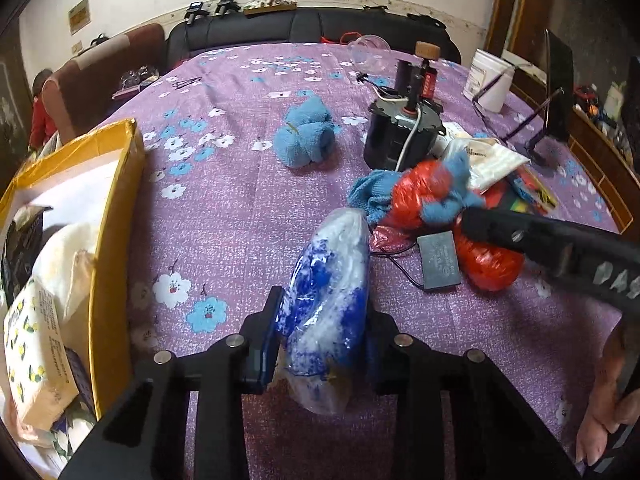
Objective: Organize soft objects
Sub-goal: 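Grasp the blue-patterned bag with the left gripper while the right gripper grasps the red plastic bag, then carry the blue-patterned bag to the box with the left gripper while the right gripper carries the red bag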
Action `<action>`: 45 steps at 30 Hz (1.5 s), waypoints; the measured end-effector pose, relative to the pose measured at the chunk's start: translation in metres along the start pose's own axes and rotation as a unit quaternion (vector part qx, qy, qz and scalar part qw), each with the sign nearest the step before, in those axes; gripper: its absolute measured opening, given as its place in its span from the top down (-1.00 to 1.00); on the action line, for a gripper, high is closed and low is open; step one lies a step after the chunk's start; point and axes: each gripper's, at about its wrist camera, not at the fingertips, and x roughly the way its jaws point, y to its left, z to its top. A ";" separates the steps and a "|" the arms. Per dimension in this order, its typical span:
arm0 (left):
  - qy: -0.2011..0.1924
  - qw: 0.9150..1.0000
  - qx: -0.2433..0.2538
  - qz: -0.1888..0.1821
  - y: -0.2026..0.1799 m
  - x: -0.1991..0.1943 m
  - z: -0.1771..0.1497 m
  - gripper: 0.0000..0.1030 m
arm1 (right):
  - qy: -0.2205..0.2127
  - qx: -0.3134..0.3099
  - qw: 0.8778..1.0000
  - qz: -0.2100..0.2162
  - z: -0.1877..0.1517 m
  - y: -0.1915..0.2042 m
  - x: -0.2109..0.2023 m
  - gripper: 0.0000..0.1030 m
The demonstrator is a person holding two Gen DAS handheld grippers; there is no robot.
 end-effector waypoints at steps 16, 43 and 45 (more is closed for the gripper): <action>-0.061 0.998 -0.020 -0.014 0.011 -0.045 0.002 0.38 | -0.098 -0.011 0.988 0.115 0.003 0.019 -0.039 0.38; -0.136 0.983 -0.122 0.020 0.115 -0.123 -0.001 0.38 | -0.033 -0.108 0.981 0.157 0.014 0.127 -0.027 0.37; -0.140 0.981 -0.135 0.028 0.130 -0.126 -0.001 0.38 | -0.032 -0.121 0.978 0.167 0.019 0.147 -0.023 0.37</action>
